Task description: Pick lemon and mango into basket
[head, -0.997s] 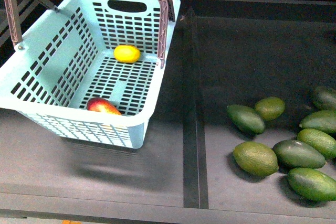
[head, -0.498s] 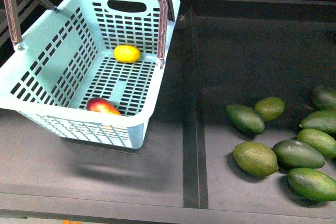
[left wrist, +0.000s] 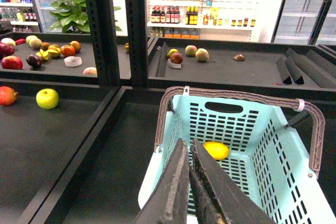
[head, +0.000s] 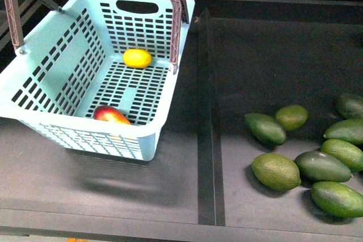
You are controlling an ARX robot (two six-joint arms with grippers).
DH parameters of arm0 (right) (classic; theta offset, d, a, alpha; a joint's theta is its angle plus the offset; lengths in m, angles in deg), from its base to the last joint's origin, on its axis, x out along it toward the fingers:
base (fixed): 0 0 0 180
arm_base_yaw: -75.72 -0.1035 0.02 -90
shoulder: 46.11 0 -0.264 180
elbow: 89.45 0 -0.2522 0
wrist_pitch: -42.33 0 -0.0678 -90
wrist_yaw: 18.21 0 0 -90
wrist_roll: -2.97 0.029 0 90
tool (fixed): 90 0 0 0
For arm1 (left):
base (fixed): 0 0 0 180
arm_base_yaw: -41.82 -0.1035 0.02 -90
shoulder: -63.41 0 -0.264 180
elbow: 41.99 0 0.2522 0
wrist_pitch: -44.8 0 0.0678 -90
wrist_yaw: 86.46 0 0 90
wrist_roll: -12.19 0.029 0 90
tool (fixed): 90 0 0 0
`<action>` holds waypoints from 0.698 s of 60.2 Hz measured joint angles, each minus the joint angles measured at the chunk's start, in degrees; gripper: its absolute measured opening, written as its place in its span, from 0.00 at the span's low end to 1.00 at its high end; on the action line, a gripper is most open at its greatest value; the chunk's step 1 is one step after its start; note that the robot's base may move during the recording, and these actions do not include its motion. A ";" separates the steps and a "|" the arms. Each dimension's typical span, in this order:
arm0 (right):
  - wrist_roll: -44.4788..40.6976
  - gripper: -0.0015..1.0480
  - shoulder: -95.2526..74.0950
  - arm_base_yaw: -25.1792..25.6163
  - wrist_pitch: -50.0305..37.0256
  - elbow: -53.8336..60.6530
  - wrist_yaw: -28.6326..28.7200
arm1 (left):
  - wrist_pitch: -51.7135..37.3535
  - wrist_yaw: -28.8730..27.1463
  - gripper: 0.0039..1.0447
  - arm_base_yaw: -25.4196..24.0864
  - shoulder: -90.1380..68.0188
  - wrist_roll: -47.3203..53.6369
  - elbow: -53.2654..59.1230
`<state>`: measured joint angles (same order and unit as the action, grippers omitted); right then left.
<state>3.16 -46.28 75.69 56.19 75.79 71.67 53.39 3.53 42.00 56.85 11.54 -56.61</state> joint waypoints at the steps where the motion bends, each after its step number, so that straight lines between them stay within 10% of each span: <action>1: 0.00 0.92 0.00 0.00 0.00 0.00 0.00 | 2.23 0.00 0.03 0.00 1.75 0.00 0.00; 35: 0.00 0.92 0.00 0.00 0.00 0.00 0.00 | 5.07 0.00 0.03 0.00 6.21 0.02 0.00; 42: 0.00 0.92 0.00 0.00 0.00 0.00 0.00 | 5.07 0.00 0.23 0.00 6.21 0.00 0.00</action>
<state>3.16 -46.28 75.69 56.19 75.79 71.67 58.46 3.53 42.00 63.05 11.54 -56.61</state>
